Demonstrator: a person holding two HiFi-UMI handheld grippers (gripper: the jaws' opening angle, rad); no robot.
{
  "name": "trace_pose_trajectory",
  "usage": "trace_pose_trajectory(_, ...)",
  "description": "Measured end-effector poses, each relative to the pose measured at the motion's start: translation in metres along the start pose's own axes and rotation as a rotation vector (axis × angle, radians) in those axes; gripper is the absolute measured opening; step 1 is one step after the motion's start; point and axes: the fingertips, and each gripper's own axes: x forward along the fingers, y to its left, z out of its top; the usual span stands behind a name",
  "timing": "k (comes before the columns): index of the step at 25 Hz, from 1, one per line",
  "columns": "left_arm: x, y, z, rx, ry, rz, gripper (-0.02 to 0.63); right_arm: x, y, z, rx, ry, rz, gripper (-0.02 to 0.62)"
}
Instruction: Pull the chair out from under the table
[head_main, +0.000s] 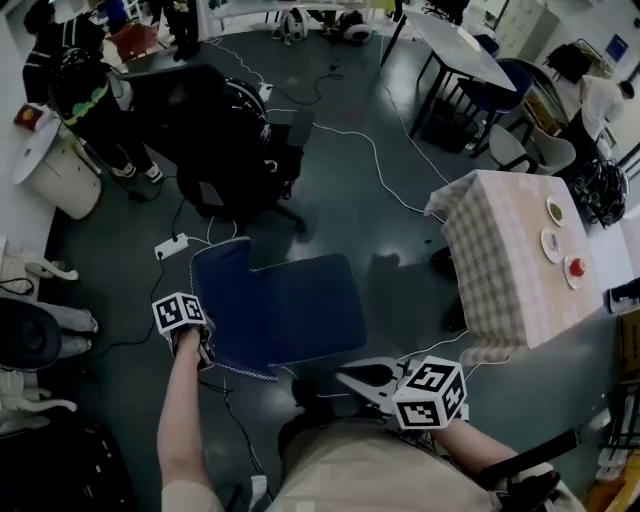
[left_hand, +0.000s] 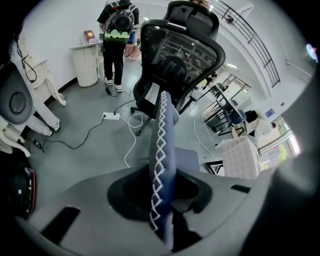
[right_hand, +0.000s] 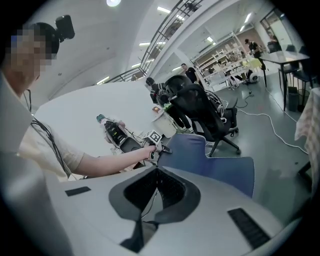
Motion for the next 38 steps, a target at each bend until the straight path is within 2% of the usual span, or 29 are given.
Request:
trace_pose_trajectory(5, -0.002, 0.003, 0.003, 0.001, 0.0, 0.01, 0.098, 0.008, 0.005, 0.003, -0.015, 0.013, 0.039, 0.009)
trace_pose_trajectory(10, -0.002, 0.001, 0.004, 0.032, -0.013, 0.006, 0.113, 0.013, 0.007, 0.003, -0.006, 0.014, 0.038, 0.009)
trace_pose_trajectory(14, -0.004, 0.008, -0.002, -0.007, -0.016, 0.007, 0.144, 0.018, 0.017, 0.0, 0.001, 0.014, 0.044, 0.009)
trace_pose_trajectory(18, -0.013, 0.009, -0.006, -0.013, -0.035, 0.01, 0.164, 0.019, 0.02, 0.0, -0.004, 0.0, 0.045, 0.009)
trace_pose_trajectory(21, -0.03, 0.007, -0.007, 0.009, -0.083, 0.01, 0.175, 0.015, 0.021, -0.002, 0.005, -0.007, 0.044, 0.009)
trace_pose_trajectory(25, -0.065, 0.001, 0.02, 0.02, -0.221, 0.018, 0.173, 0.015, 0.013, 0.001, 0.008, -0.023, 0.052, 0.009)
trace_pose_trajectory(27, -0.086, -0.009, 0.026, 0.048, -0.285, 0.027, 0.155, 0.016, 0.009, 0.002, 0.002, -0.036, 0.067, 0.009)
trace_pose_trajectory(30, -0.121, -0.033, 0.027, 0.088, -0.385, 0.038, 0.06, 0.013, 0.005, 0.008, -0.015, -0.052, 0.102, 0.009)
trace_pose_trajectory(31, -0.131, -0.045, 0.023, 0.1, -0.41, 0.029, 0.048, 0.01, 0.004, 0.01, -0.021, -0.06, 0.113, 0.009)
trace_pose_trajectory(35, -0.164, -0.105, -0.012, 0.148, -0.471, -0.029, 0.014, -0.008, 0.001, 0.013, -0.024, -0.085, 0.179, 0.009)
trace_pose_trajectory(38, -0.17, -0.164, -0.045, 0.197, -0.483, -0.098, 0.006, -0.032, -0.003, 0.012, -0.04, -0.11, 0.213, 0.009)
